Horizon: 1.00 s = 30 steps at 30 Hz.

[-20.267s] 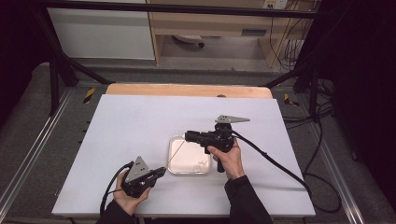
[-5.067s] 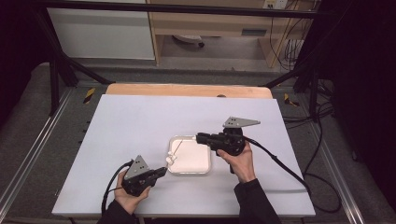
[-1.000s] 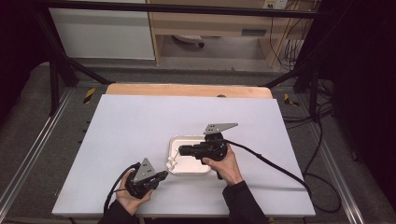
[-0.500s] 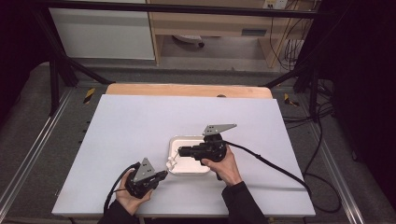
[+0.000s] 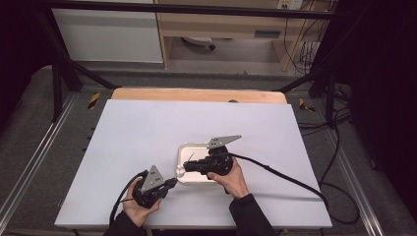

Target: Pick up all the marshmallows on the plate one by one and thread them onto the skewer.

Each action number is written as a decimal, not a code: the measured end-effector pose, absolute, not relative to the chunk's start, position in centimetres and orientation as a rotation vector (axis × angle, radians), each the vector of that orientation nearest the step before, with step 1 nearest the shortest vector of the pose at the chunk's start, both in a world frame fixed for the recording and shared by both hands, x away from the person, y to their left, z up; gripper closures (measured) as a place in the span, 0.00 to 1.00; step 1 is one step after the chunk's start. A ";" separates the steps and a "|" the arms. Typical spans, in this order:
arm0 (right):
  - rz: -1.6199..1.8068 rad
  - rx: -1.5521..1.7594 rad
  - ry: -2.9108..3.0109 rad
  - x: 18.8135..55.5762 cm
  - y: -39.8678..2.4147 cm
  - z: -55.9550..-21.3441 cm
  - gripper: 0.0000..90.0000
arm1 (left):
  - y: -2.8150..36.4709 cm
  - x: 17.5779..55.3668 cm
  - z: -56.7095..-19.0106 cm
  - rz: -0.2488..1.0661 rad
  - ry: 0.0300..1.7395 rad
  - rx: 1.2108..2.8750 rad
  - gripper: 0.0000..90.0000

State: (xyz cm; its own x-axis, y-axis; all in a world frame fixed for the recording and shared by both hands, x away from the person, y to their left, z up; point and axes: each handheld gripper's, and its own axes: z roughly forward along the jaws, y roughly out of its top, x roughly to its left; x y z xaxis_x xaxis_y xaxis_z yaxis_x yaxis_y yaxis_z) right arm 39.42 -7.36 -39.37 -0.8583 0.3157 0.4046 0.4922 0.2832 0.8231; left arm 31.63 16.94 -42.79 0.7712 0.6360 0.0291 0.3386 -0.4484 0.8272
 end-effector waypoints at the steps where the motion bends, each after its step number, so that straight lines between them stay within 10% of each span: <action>1: -1.625 -0.754 -2.385 39.4 -7.4 -39.3 0.95 | 17.0 31.7 -42.8 0.422 0.728 2.068 1.00; 7: -1.654 -0.779 -2.424 39.0 -7.6 -38.9 0.89 | 17.1 31.8 -42.9 0.404 0.735 2.061 0.99; 30: -1.608 -1.072 -2.710 39.1 -13.6 -40.6 0.07 | 18.2 32.5 -42.7 0.323 0.815 2.012 0.99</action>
